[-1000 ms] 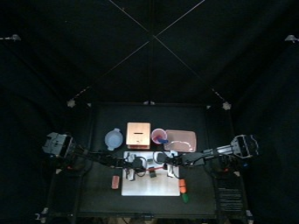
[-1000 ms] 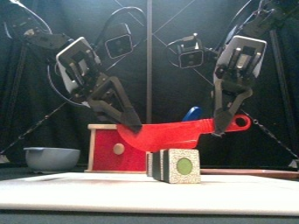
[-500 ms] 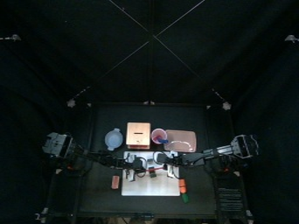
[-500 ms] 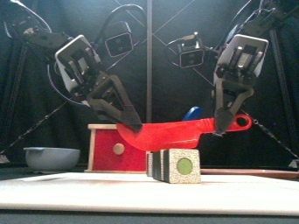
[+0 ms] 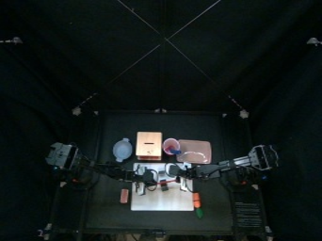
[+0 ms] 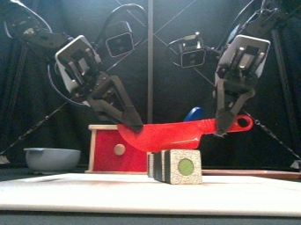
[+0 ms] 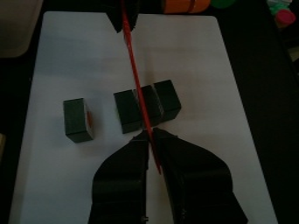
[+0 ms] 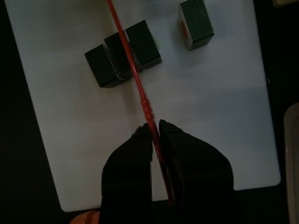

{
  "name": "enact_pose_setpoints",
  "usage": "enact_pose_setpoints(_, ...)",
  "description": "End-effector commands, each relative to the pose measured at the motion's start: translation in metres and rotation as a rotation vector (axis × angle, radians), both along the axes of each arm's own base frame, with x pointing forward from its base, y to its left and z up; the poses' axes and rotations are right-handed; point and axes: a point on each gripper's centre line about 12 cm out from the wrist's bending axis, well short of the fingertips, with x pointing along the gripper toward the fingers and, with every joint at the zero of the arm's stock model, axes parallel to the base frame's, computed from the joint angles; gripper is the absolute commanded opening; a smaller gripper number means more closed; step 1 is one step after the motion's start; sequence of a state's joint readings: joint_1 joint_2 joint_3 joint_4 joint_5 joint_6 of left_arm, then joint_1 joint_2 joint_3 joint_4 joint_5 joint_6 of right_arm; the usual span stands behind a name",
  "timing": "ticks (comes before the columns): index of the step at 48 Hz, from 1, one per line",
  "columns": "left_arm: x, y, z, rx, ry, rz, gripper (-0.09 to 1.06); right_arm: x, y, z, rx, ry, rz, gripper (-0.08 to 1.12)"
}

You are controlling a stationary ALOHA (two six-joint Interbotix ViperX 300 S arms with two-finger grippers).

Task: Place sushi on board then cut the sushi with the knife then place the pieces on the plate
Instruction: Cut the sushi into 4 pieces

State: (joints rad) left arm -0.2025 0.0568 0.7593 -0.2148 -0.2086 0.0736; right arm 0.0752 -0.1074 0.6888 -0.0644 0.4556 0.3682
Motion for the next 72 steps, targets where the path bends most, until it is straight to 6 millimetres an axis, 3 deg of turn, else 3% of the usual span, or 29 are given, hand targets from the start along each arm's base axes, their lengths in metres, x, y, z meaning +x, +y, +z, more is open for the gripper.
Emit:
enact_pose_setpoints(1, 0.006, -0.007, 0.016, -0.003, -0.049, -0.021, 0.53, 0.005, -0.007, 0.013, 0.004, -0.045, -0.027, 0.33)
enact_pose_setpoints(31, 0.005, -0.007, 0.028, 0.012, -0.085, -0.041, 0.53, 0.006, -0.008, 0.026, 0.005, -0.087, -0.026, 0.33)
enact_pose_setpoints(72, 0.005, -0.007, 0.012, 0.013, -0.044, -0.036, 0.53, 0.006, -0.009, 0.012, 0.004, -0.046, -0.031, 0.33)
